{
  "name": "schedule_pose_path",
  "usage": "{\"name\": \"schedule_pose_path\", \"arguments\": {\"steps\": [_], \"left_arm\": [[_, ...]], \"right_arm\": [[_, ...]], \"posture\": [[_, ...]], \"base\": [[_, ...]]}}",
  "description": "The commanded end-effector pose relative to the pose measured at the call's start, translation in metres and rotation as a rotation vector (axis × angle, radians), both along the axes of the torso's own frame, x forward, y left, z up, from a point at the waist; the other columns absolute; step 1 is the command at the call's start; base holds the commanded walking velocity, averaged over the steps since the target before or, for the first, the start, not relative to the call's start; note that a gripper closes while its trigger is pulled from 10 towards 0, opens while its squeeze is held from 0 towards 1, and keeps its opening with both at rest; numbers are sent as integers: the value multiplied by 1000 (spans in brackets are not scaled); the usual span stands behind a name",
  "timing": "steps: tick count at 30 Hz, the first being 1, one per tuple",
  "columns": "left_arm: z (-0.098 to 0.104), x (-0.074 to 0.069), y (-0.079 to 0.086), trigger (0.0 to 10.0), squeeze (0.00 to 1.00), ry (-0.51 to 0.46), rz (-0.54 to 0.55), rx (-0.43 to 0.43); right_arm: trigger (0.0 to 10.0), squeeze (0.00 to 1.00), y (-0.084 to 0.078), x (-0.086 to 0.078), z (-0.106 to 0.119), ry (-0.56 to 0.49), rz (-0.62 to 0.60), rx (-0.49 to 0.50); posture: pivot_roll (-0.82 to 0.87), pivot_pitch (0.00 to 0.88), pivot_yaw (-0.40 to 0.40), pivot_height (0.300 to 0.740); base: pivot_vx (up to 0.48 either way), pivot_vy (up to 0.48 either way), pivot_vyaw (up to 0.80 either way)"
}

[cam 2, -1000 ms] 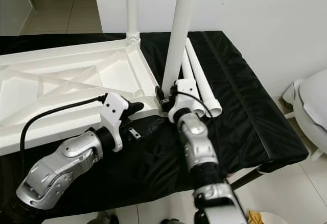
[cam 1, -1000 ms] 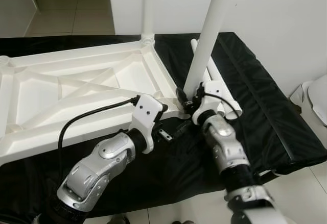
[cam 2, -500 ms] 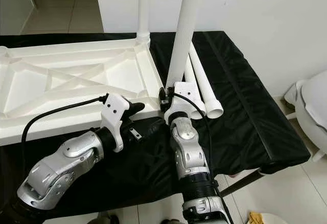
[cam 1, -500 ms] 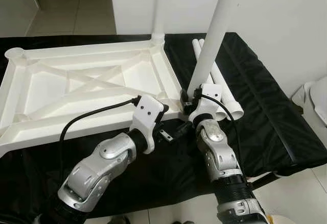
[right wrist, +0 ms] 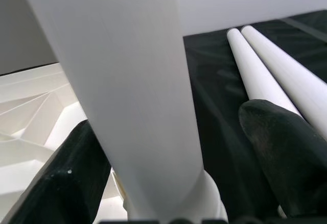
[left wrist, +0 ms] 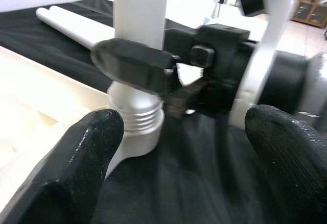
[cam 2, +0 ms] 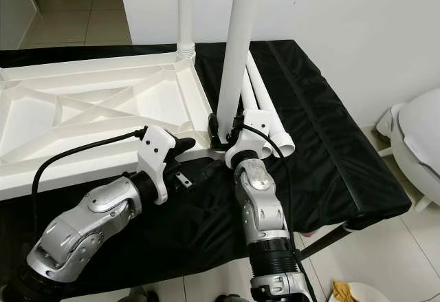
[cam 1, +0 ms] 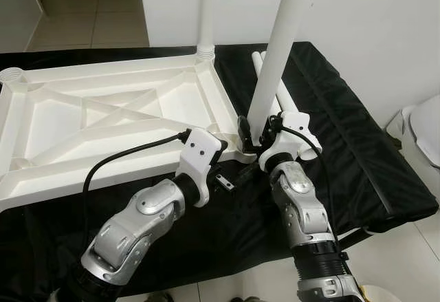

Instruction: Building children table

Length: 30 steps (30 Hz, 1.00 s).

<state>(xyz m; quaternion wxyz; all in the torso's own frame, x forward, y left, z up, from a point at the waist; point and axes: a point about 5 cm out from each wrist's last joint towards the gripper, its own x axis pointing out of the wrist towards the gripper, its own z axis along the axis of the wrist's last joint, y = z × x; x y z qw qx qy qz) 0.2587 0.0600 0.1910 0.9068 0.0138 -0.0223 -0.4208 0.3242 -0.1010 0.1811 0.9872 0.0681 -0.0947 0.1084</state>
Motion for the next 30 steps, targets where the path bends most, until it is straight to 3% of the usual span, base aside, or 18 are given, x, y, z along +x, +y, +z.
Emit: {"name": "schedule_pose_path", "arguments": {"steps": [1,9,13,16,18,22,27,30], "left_arm": [[0,2,0,10000,0,-15,-45,5],[-4,28,1,10000,0,-9,84,-11],[-13,42,-1,10000,0,-6,116,41],[-16,45,-2,10000,0,-5,131,79],[-24,53,-2,10000,0,5,172,161],[-30,60,-2,10000,0,16,208,210],[-31,69,0,10000,0,78,265,186],[-30,74,-1,10000,0,80,281,179]], "right_arm": [[10000,0,-1,-4,-1,0,30,-19],[10000,0,-18,-13,-7,7,39,-64],[10000,0,-28,-23,-12,26,32,-75],[10000,0,-30,-26,-14,33,36,-78],[10000,0,-32,-32,-19,52,53,-86],[10000,0,-32,-37,-23,65,69,-86],[10000,0,-30,-39,-22,60,93,-60],[10000,0,-25,-43,-17,22,192,-70]], "posture": [[-4,111,-41,740],[-19,121,-34,740],[-40,124,-19,740],[-44,127,-14,740],[-48,129,-8,740],[-54,132,-1,740],[-58,138,2,740],[-56,140,0,740]], "base": [[0,0,0],[0,0,0],[0,0,0],[0,0,0],[0,0,0],[0,0,0],[0,0,0],[0,0,0]]}}
